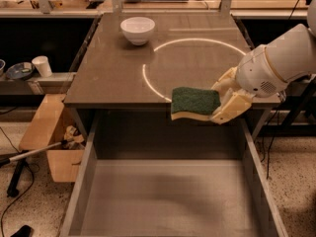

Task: Place sponge into top drawer

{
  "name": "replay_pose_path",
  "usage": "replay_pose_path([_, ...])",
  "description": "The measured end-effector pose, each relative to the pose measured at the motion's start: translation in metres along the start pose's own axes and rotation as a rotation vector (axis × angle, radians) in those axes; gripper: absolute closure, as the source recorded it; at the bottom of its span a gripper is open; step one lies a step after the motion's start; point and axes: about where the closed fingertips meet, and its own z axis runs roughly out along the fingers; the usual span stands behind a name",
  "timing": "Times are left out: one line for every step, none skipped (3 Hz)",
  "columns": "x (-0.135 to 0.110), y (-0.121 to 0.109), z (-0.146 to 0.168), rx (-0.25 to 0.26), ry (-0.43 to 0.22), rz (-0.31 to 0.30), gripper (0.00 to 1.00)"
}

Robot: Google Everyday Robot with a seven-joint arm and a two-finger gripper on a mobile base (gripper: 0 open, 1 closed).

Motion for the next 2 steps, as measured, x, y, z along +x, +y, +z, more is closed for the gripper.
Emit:
replay_pose_path([0.014, 0.008, 0.009, 0.038, 0.043, 0.014, 1.00])
replay_pose_path([0.042, 0.012, 0.031, 0.063, 0.087, 0.059, 1.00])
